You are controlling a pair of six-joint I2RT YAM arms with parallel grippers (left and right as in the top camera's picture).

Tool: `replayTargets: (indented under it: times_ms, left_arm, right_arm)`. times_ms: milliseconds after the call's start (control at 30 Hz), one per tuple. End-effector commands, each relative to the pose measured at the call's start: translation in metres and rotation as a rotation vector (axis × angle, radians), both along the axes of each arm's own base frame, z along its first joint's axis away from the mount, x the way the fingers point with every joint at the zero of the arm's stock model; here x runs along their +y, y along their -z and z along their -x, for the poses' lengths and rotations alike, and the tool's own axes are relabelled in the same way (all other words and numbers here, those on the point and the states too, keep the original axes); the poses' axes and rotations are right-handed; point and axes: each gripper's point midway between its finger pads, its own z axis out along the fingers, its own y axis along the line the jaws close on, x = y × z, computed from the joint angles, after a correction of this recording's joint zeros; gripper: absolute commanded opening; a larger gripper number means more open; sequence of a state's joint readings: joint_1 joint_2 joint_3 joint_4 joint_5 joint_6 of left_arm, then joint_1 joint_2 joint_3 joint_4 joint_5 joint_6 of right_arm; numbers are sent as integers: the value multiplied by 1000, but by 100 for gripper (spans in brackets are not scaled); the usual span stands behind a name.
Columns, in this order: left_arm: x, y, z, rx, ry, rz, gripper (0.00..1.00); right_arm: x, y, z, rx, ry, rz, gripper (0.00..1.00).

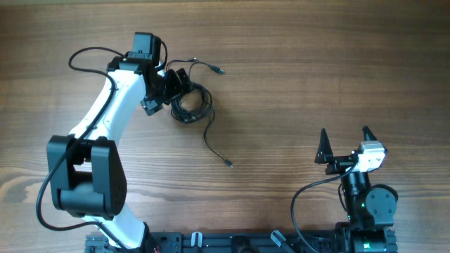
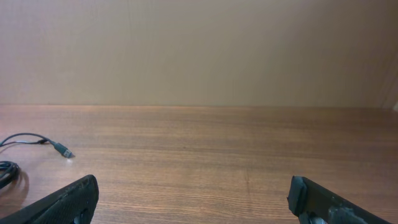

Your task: Untangle cables

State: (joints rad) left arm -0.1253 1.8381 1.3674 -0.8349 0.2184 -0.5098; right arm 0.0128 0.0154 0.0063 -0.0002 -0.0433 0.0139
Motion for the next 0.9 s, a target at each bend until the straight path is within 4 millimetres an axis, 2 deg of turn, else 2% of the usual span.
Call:
replayTargets:
  times_ms: [0, 67, 133, 333, 367, 433, 500, 533, 600, 667, 867]
  left_arm:
    - [-10, -46, -18, -111, -8, 83, 100]
    - [-10, -54, -20, -131, -33, 91, 100]
    - [-10, -54, -19, -124, -48, 92, 100]
    - [9, -20, -16, -86, -139, -83, 99]
    - [10, -14, -18, -97, -140, -102, 94]
    - [8, -1, -25, -117, -138, -114, 67]
    - [7, 10, -27, -113, -135, -115, 45]
    - [6, 15, -26, -102, -133, -117, 41]
    - [5, 23, -24, -80, -125, -123, 40]
    - [1, 29, -22, -63, -105, -119, 46]
    - [-33, 49, -8, -15, 90, -73, 55]
  right_arm:
    - [-1, -2, 0, -9, 10, -12, 100]
    - [-1, -2, 0, -9, 10, -12, 100]
    - [-1, -2, 0, -9, 10, -13, 100]
    - [-1, -2, 0, -9, 10, -12, 100]
    - [-1, -2, 0, -9, 10, -12, 100]
    - [-1, -2, 0, -9, 10, -12, 100]
    - [-1, -2, 0, -9, 10, -12, 100]
    - [-1, -2, 0, -9, 10, -12, 100]
    - [-1, -2, 0, -9, 10, -12, 100]
    - [-1, -2, 0, -9, 10, -12, 100]
    - [-1, -2, 0, -9, 10, -12, 100]
